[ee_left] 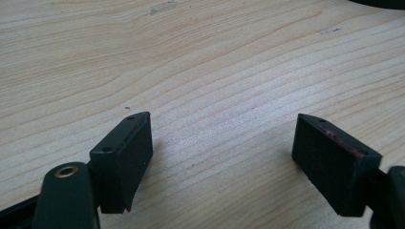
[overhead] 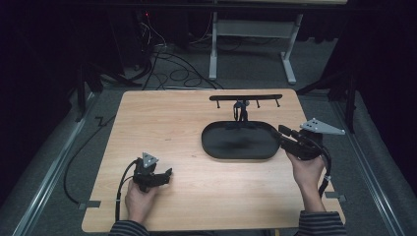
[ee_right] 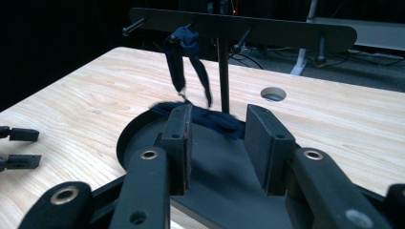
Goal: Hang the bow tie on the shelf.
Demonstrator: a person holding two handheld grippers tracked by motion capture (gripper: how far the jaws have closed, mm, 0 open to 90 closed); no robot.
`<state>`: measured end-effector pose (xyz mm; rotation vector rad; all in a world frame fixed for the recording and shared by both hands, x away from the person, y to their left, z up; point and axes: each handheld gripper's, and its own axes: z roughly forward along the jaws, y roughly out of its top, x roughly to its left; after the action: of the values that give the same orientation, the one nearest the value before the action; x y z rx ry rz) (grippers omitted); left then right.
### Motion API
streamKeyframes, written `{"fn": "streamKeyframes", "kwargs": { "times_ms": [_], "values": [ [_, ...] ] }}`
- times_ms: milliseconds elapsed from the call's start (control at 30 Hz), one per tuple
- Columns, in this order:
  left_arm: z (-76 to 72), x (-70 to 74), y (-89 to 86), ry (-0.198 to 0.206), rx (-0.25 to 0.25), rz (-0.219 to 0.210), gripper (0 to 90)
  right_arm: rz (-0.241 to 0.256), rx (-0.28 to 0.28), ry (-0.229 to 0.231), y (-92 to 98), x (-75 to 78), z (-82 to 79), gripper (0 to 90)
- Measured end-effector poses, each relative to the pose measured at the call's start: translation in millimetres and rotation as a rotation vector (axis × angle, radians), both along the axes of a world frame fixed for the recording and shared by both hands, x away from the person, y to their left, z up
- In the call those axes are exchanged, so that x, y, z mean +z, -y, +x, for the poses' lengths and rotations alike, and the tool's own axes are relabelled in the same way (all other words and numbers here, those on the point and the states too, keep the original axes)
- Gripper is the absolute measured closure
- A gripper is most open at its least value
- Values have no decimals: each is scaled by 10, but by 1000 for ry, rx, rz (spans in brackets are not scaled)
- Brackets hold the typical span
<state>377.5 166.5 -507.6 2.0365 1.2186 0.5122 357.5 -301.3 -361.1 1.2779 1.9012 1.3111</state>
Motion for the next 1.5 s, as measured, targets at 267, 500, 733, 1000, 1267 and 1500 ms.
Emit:
{"fn": "streamKeyframes", "kwargs": {
  "times_ms": [267,500,733,1000,1267,1500],
  "values": [
    [0,0,0,0,0,0,220,0,9,-2,9,-36,-74,641],
    [0,0,0,0,0,0,220,4,14,-4,13,-77,-156,640],
    [0,0,0,0,0,0,220,8,16,-4,23,-105,-239,639],
    [0,0,0,0,0,0,220,11,20,-15,21,-174,-300,639],
    [0,0,0,0,0,1,220,23,28,-22,-1,-240,-342,639],
    [0,0,0,0,0,1,220,28,37,-33,-33,-292,-361,639]
  ]
}}
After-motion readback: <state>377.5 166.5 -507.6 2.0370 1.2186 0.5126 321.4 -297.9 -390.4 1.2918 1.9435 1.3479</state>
